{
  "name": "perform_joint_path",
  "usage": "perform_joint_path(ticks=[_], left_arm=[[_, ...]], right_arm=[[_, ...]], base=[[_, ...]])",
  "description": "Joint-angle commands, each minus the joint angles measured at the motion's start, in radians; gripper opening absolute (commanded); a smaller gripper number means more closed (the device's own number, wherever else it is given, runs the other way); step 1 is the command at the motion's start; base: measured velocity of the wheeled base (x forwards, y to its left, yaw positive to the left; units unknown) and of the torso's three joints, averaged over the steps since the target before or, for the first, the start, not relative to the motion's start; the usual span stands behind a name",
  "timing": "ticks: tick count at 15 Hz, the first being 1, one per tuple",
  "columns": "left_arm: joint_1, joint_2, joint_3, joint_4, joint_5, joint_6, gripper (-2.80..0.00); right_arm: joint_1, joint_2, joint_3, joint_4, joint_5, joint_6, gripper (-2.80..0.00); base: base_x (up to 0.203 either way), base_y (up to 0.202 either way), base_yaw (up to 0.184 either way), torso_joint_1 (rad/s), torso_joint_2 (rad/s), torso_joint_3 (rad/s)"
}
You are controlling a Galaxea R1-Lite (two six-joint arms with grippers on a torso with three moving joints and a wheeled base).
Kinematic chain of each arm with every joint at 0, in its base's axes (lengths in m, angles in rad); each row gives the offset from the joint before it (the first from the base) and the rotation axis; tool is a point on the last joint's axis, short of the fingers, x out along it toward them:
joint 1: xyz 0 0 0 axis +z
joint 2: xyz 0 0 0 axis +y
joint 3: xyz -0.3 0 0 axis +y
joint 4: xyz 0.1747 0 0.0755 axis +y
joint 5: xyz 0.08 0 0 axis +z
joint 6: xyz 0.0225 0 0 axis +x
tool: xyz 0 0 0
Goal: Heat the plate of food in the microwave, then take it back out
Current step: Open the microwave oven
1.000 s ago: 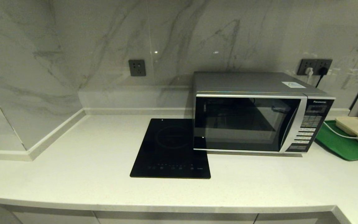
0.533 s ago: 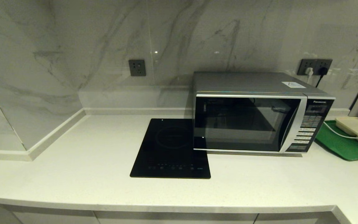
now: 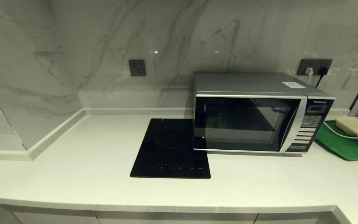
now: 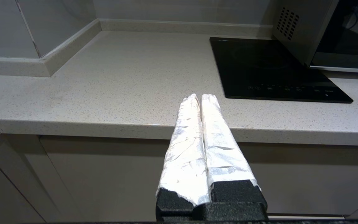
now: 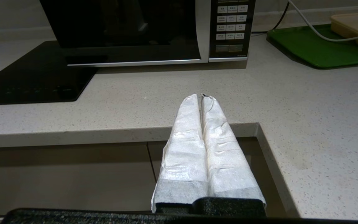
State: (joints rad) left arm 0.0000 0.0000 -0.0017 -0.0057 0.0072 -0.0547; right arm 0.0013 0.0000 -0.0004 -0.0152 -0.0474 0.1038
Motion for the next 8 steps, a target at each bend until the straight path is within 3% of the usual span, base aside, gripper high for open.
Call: perform_joint_path(ticks=[1,5,8], left_arm=[[0.000,0.000,0.000,0.000,0.000,-0.001,-2.80],[0.000,0.000,0.000,0.000,0.000,-0.001,-2.80],[0.000,0.000,0.000,0.000,0.000,-0.001,-2.80]], right_arm=[[0.000,0.000,0.000,0.000,0.000,0.000,-2.80],[0.000,0.001,-0.010,0.005,-0.004,0.006,-2.80],[0.000,0.142,-0.268,0.110,-0.024,0.094,-2.80]], base=[[0.000,0.000,0.000,0.000,0.00,0.000],[0.000,0.000,0.000,0.000,0.00,0.000],[0.000,0.000,0.000,0.000,0.00,0.000]])
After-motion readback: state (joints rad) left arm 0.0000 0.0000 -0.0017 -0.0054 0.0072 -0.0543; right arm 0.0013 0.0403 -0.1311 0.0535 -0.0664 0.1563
